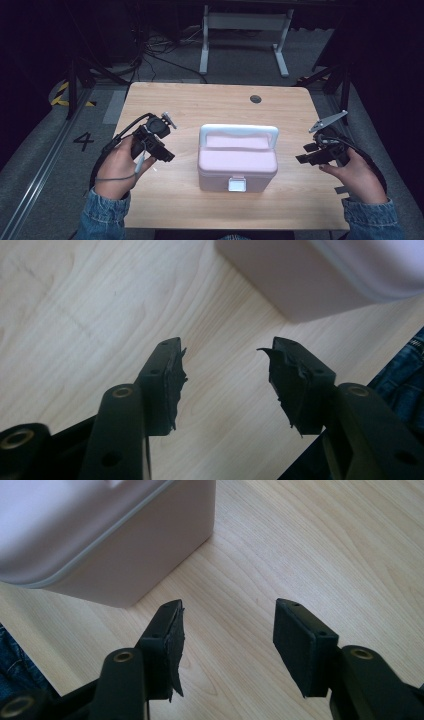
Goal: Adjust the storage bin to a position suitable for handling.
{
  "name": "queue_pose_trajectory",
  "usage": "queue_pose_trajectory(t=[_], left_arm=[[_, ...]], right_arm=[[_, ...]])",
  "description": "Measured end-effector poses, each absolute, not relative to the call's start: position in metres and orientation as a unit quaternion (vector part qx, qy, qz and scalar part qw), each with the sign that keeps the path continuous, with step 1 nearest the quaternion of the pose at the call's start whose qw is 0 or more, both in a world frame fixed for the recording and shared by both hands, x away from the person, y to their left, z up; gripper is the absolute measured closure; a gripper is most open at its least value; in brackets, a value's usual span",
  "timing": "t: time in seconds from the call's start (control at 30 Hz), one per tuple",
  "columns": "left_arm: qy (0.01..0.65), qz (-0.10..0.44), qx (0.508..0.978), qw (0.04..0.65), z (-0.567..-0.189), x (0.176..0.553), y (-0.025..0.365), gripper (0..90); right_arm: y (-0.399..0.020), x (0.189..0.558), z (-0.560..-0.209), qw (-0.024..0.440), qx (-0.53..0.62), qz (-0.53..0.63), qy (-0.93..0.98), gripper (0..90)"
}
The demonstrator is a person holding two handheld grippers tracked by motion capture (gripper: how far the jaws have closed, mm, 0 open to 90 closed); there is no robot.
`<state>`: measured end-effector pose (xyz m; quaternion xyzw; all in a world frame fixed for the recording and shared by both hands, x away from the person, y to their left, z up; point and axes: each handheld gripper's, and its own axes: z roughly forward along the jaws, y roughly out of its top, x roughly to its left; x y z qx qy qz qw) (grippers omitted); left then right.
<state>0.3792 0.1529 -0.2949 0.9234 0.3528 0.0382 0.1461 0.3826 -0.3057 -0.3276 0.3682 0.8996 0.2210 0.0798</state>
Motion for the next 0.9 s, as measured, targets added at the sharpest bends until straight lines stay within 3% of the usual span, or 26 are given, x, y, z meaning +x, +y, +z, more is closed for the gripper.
queue_pose_trajectory(t=[0.07,0.9], left_arm=[[0.336,0.054,0.928,0.153,-0.289,0.378,0.144,42.4],[0.256,0.069,0.942,0.204,-0.272,0.402,0.081,41.5]], right_arm=[[-0.307,0.381,-0.328,0.080,0.370,0.222,0.898,46.0],[-0.309,0.373,-0.335,0.072,0.377,0.225,0.896,44.4]])
